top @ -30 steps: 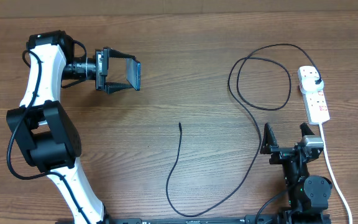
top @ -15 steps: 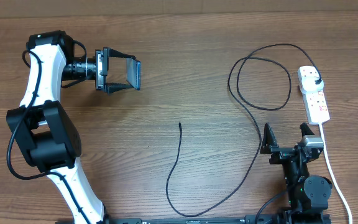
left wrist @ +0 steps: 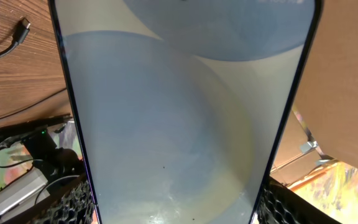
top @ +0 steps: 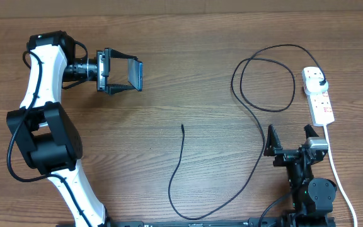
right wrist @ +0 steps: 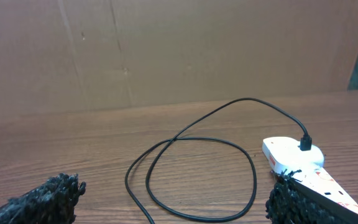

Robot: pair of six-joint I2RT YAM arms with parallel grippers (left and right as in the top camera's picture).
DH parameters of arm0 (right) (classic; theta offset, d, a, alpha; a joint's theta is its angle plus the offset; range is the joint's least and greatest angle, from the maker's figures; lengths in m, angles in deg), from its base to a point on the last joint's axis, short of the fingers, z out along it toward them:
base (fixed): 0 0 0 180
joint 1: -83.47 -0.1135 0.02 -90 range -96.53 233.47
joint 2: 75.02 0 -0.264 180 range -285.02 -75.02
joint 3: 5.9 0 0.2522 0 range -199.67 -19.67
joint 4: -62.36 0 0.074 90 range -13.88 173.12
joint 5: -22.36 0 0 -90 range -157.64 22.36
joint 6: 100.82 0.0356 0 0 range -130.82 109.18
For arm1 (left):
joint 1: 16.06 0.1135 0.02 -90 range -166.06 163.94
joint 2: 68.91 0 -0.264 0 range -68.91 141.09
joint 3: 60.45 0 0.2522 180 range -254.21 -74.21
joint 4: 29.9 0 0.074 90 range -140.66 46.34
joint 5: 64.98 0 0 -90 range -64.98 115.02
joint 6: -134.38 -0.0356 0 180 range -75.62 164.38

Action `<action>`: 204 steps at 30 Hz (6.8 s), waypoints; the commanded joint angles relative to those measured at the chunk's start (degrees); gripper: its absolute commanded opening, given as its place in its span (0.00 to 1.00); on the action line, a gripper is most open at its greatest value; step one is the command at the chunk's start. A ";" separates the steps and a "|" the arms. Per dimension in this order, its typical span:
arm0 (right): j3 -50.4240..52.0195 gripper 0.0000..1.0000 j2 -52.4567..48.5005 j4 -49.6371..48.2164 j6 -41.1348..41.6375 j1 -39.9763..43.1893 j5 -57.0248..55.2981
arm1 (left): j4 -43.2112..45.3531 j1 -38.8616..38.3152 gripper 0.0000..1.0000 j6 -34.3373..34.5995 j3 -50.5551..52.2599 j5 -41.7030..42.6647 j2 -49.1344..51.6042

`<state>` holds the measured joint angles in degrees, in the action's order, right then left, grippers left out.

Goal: Plug charger to phone and switch on socket

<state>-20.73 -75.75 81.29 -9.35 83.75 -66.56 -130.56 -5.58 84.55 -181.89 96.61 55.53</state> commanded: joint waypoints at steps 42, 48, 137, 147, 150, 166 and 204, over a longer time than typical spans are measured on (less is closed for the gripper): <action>0.61 1.00 0.61 -0.33 0.04 -0.33 -0.39 | -0.09 -0.50 0.04 0.07 -1.66 -8.20 0.26; 0.61 1.00 0.61 -0.33 0.04 -0.31 -0.39 | -0.07 -1.36 0.04 -3.10 -1.66 -9.27 0.26; -55.25 1.00 -74.34 31.50 27.74 -0.28 45.68 | 4.46 -12.98 0.04 9.66 -1.66 -22.32 0.26; -55.23 1.00 -74.42 31.15 28.52 -2.05 44.33 | 6.86 -17.64 0.05 23.08 -1.66 -24.28 0.26; -55.21 1.00 -74.42 30.84 28.52 -5.64 40.52 | 7.58 -19.30 0.04 25.62 -1.66 -24.28 0.26; -55.21 1.00 -75.65 28.50 30.27 -15.89 31.74 | 11.26 -28.74 0.04 32.48 -1.64 -26.01 0.26; -55.15 0.76 -76.02 29.62 33.29 -16.35 20.52 | 23.37 -39.74 0.04 46.12 -1.66 -22.40 0.26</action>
<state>-74.65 -151.64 111.28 23.41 67.68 -44.79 -107.82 -44.35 128.15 -181.97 70.98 55.53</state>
